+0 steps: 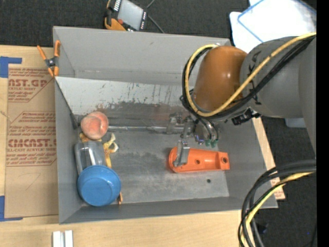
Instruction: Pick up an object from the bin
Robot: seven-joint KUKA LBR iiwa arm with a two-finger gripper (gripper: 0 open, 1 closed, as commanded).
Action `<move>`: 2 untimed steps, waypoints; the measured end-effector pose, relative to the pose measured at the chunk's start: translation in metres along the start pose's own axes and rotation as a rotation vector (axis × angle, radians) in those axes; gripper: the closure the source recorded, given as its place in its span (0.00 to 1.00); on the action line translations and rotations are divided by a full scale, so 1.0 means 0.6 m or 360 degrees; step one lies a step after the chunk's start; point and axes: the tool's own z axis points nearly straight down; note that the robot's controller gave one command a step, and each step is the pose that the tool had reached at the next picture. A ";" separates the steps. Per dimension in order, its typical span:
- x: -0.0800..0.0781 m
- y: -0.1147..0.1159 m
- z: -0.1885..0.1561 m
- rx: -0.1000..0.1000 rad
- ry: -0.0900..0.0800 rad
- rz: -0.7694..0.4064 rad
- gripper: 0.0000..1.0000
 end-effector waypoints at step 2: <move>0.013 -0.137 0.131 0.0001 -0.0006 0.0040 0.00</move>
Offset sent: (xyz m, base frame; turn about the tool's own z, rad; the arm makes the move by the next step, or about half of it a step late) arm -0.0074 -0.0810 -0.0774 0.0232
